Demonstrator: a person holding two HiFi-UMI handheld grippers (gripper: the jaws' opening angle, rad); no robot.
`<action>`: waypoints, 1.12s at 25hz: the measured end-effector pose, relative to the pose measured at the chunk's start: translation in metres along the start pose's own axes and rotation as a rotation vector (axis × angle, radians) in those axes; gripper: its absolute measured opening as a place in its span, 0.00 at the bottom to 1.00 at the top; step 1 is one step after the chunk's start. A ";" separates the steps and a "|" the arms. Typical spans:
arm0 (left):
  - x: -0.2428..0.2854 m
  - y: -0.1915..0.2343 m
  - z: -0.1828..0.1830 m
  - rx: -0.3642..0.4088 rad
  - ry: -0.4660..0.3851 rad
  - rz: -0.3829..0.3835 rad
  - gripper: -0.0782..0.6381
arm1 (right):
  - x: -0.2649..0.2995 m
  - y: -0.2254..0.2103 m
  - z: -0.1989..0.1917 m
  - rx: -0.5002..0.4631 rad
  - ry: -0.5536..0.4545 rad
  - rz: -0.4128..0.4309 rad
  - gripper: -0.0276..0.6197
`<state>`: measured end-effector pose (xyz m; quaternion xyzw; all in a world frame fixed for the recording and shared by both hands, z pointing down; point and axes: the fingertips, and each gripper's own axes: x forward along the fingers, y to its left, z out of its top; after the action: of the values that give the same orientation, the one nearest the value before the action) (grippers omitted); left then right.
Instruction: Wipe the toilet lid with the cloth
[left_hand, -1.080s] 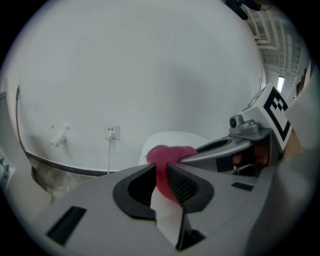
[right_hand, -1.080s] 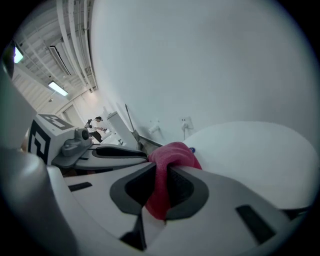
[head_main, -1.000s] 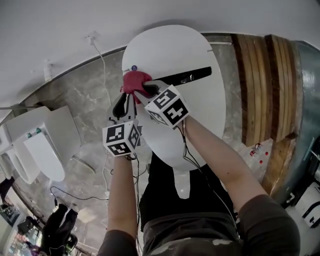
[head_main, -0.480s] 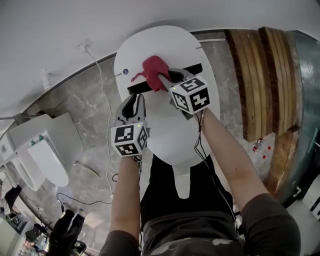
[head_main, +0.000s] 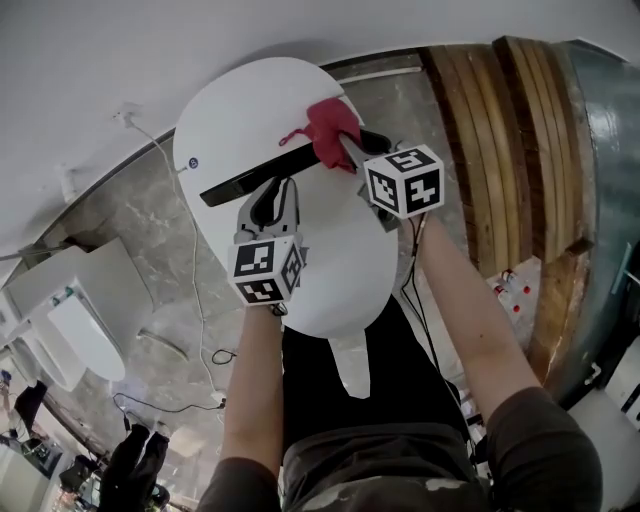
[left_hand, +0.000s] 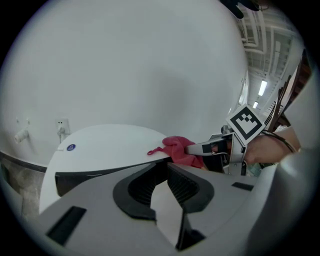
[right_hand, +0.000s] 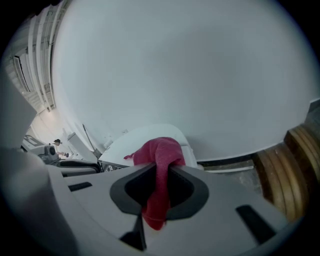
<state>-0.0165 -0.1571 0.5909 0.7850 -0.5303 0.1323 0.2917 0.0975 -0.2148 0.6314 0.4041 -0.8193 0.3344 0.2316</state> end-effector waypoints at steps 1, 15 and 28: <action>0.005 -0.007 -0.002 -0.001 0.002 -0.004 0.22 | -0.004 -0.008 -0.002 0.006 -0.001 -0.004 0.12; -0.043 0.038 -0.015 -0.093 -0.019 0.091 0.22 | -0.018 0.024 -0.007 0.017 -0.007 -0.008 0.12; -0.151 0.179 -0.048 -0.144 -0.004 0.204 0.22 | 0.085 0.277 -0.055 -0.100 0.080 0.272 0.12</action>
<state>-0.2350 -0.0621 0.6080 0.7043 -0.6160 0.1211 0.3314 -0.1709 -0.0936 0.6237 0.2638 -0.8721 0.3372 0.2367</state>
